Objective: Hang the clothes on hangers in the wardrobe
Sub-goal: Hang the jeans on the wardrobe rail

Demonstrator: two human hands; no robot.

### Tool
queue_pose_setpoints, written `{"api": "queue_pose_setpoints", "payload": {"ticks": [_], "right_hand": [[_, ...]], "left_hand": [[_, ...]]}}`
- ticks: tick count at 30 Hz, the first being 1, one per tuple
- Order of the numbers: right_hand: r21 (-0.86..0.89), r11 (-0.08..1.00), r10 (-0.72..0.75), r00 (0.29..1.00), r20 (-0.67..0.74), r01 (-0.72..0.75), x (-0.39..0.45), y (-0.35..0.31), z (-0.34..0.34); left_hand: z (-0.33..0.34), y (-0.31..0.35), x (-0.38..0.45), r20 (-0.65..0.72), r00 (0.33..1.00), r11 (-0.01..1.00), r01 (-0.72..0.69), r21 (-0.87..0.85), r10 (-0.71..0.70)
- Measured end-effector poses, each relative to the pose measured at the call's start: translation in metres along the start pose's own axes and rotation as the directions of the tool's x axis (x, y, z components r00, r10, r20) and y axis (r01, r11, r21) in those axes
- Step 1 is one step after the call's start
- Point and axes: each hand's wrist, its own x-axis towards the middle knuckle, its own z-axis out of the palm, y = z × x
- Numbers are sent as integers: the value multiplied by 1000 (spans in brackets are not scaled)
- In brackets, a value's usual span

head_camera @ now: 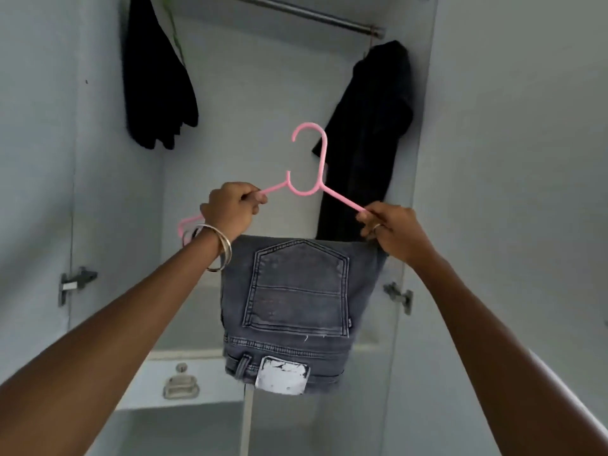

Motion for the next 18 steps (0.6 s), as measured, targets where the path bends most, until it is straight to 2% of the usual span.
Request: {"api": "queue_pose_setpoints", "payload": {"ticks": [2, 4, 8, 10, 12, 14, 18], "right_hand": [[17, 998, -58, 996, -69, 59, 37, 25, 20], [-12, 997, -74, 995, -67, 73, 61, 41, 36], [289, 957, -10, 999, -49, 23, 111, 78, 68], [400, 912, -10, 981, -193, 88, 159, 86, 90], [391, 908, -11, 942, -337, 150, 204, 84, 103], [365, 910, -15, 896, -443, 196, 247, 68, 114], [307, 919, -64, 863, -502, 246, 298, 42, 124]], "left_hand": [[5, -12, 41, -57, 998, 1000, -17, 14, 18], [9, -28, 70, -81, 996, 998, -30, 47, 34], [22, -53, 121, -126, 992, 999, 24, 47, -18], [30, -64, 158, -166, 986, 997, 23, 68, -11], [35, -71, 191, -178, 984, 999, 8, 50, 1], [26, -79, 222, -154, 988, 994, -2, 106, 19], [18, -94, 260, -104, 994, 921, 5, 390, 38]]}}
